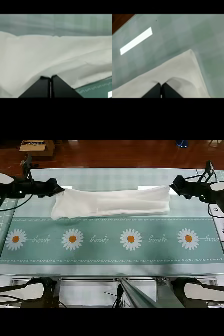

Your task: Fold the shirts.

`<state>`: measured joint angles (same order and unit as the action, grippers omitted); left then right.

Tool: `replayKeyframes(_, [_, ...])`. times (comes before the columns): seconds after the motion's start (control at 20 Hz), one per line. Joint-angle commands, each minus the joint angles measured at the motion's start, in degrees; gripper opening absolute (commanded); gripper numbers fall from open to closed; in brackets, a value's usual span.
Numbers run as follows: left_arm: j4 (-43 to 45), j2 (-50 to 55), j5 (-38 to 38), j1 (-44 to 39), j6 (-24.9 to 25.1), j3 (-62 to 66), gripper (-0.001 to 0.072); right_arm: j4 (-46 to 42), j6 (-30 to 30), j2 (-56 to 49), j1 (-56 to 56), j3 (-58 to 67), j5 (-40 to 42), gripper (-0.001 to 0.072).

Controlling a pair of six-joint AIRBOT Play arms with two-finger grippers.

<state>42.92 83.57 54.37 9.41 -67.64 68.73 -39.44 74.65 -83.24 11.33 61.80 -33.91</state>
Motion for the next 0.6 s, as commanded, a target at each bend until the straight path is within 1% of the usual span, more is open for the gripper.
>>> replayKeyframes(0.0, [-0.3, 5.1, 1.0, 0.0, 0.4, 6.4, 0.0022, -0.2, -0.2, -2.2, -1.6, 0.2, 4.7, 0.002])
replayKeyframes(0.15, [-0.3, 9.4, 1.9, -0.1, 0.3, 6.8, 0.0022, -1.7, -0.4, -3.3, -2.3, 0.2, 3.4, 0.002])
replayKeyframes(0.25, [-0.3, 11.9, 2.4, -0.1, 0.3, 6.8, 0.0023, -5.9, -0.3, -3.3, -3.1, 0.2, 2.6, 0.002])
replayKeyframes(0.3, [-0.3, 12.7, 3.2, 0.0, 0.3, 6.8, 0.0054, -7.4, -0.3, -3.3, -3.3, 0.2, 2.1, 0.0021])
replayKeyframes(0.4, [0.1, 13.2, 4.5, 0.6, 0.3, 6.8, 0.0381, -12.1, -0.3, -3.3, -3.1, 0.2, -0.6, 0.0022])
replayKeyframes(0.45, [0.6, 13.1, 5.3, 1.2, 0.3, 6.9, 0.0499, -15.8, -0.2, -3.3, -2.8, 0.2, -2.7, 0.0022])
replayKeyframes(0.5, [0.6, 13.1, 6.6, 2.1, 0.2, 7.0, 0.054, -19.8, 0.8, -3.3, -2.8, 0.2, -4.9, 0.0022])
replayKeyframes(0.55, [0.6, 12.9, 8.3, 3.1, -0.1, 7.1, 0.054, -22.1, 1.3, -3.3, -2.8, 0.2, -5.9, 0.0053])
